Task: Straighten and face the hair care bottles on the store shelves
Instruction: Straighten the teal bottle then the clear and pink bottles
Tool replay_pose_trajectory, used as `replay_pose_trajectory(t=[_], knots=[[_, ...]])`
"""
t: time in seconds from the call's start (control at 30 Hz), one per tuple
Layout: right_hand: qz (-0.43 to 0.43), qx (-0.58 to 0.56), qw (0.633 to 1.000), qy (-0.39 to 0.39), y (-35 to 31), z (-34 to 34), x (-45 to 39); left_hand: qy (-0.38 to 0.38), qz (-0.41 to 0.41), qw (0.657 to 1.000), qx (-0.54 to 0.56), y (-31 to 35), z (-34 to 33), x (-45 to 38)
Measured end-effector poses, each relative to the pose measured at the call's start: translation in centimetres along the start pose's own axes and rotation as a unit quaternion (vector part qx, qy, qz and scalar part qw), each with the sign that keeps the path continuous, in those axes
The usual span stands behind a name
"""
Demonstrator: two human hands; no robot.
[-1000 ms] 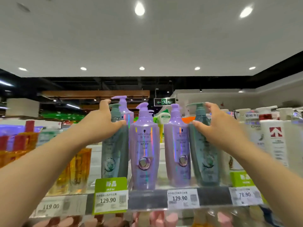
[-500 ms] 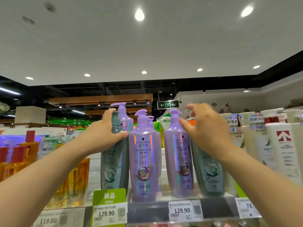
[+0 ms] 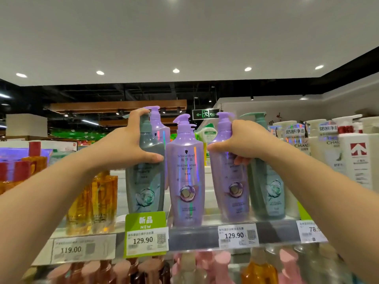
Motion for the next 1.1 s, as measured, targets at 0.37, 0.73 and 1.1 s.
replay_pose_trajectory(t=[0.37, 0.73, 1.1], knots=[[0.027, -0.047, 0.995, 0.081, -1.8, 2.5, 5.3, 0.056, -0.1, 0.989, 0.096, 1.9, 2.5, 3.2], [0.057, -0.205, 0.968, 0.131, -6.5, 7.4, 6.5, 0.087, -0.117, 0.969, 0.201, 4.0, 10.2, 4.7], [0.14, -0.26, 0.948, 0.117, -14.2, 1.7, 3.4, 0.052, -0.046, 0.985, 0.16, 0.9, 13.1, 9.9]])
Point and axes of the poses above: each hand's wrist, its own x-axis away from the middle knuckle, its own z-axis out of the back of the hand, y = z × x, the point moved 2 cm from there along -x, towards the middle knuckle, and after that the axes turned 1 degree about y, right-handed, at the moved point
